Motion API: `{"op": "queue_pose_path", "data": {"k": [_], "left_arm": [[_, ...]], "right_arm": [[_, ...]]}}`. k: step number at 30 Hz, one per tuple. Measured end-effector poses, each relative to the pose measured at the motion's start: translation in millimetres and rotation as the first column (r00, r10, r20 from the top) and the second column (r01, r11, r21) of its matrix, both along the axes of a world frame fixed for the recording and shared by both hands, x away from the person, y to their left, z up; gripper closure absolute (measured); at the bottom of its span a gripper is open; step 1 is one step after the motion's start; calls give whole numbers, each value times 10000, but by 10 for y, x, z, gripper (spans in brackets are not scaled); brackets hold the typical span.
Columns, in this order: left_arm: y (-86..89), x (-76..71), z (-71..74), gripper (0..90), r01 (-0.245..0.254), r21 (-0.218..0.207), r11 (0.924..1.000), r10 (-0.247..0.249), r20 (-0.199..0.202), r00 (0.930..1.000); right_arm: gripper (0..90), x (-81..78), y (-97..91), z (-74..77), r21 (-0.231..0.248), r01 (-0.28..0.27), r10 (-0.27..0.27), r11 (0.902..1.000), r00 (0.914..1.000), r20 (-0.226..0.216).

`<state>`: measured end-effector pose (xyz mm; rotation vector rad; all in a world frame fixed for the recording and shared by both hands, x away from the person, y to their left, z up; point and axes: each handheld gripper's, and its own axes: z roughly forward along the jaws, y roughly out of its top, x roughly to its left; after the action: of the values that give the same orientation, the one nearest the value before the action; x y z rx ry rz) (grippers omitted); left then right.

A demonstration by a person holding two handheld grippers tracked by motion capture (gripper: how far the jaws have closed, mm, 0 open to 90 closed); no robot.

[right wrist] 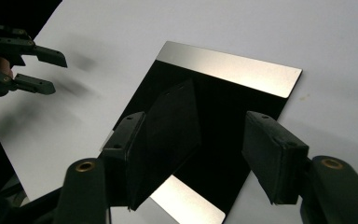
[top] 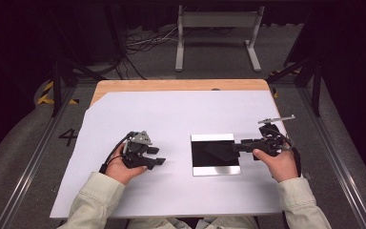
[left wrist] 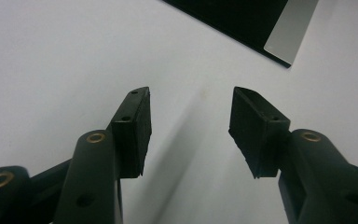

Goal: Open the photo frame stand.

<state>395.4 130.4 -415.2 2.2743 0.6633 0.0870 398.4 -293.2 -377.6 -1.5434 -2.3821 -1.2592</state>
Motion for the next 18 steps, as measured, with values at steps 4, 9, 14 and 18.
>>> {"op": "queue_pose_path", "data": {"k": [4,9,14,18], "left_arm": [[5,4,-7,494,-27,2,10000,27,-37,10000],[2,5,-8,494,-17,22,10000,17,-21,10000],[2,5,-10,494,-16,36,10000,16,-20,10000],[-1,2,-11,494,-32,27,10000,32,-43,10000]], "right_arm": [[386,10,42,-32,34,-127,128,9999,9999,-112],[373,24,101,-84,112,-300,303,9995,9991,-303],[365,40,156,-138,169,-492,500,9986,9975,-501],[362,47,176,-162,275,-597,613,9978,9964,-594]]}}
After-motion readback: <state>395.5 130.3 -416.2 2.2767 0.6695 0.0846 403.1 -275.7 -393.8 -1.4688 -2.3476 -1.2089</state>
